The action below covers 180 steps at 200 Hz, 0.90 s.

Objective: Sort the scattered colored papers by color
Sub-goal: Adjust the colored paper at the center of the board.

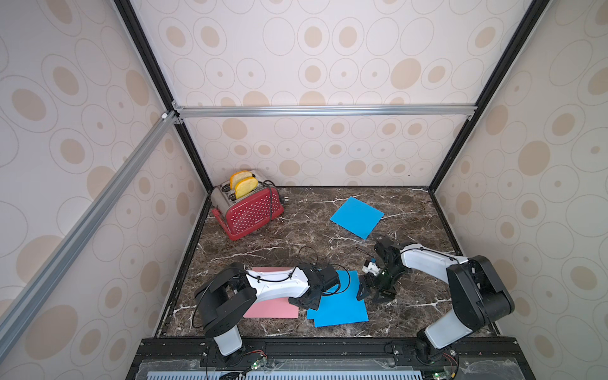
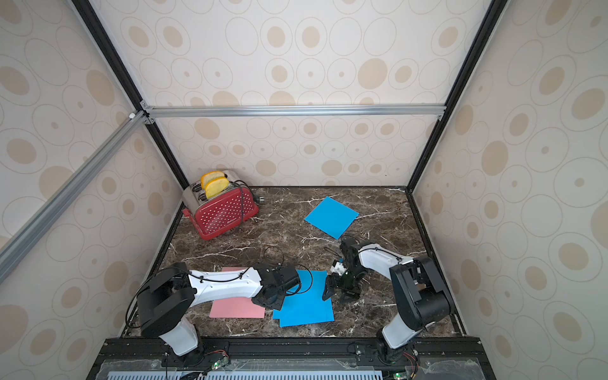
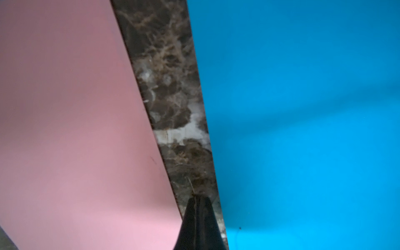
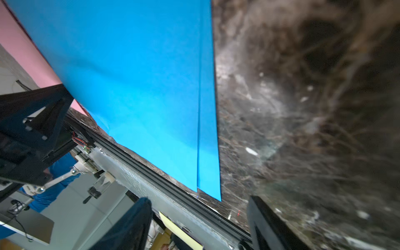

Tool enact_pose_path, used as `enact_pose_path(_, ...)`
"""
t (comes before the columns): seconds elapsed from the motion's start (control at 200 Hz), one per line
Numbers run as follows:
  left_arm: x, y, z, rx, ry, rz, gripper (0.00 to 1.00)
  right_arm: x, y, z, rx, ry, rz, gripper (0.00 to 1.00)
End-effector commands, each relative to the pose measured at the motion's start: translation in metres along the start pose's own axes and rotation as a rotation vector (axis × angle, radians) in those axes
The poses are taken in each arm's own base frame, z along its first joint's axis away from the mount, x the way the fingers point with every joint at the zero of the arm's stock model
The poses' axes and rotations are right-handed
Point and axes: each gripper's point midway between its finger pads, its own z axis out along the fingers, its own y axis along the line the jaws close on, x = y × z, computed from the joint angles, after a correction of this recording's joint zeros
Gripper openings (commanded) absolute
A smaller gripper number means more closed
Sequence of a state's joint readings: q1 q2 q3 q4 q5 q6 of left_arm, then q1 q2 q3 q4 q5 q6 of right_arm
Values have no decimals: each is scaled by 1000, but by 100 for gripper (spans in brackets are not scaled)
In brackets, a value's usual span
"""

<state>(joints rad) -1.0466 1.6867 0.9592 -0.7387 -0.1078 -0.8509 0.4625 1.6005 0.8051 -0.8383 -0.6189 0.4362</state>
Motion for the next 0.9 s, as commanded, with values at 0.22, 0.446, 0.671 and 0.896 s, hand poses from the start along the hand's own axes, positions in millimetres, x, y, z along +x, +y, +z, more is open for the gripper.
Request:
enact_pose_path(0.22,9,-3,-6,52,36,44,0,3,-5,25,-31,-17,65,53)
enact_pose_path(0.446,14,-4,-2,60,57,51,0,-2,-8,36,-63,-45,101,47)
enact_pose_path(0.671,12,-10,-2,86,58,26,0,-12,-4,30,-52,-81,81,51)
enact_pose_path(0.896,10,-10,-5,82,58,37,0,-12,-3,25,-31,-66,61,52)
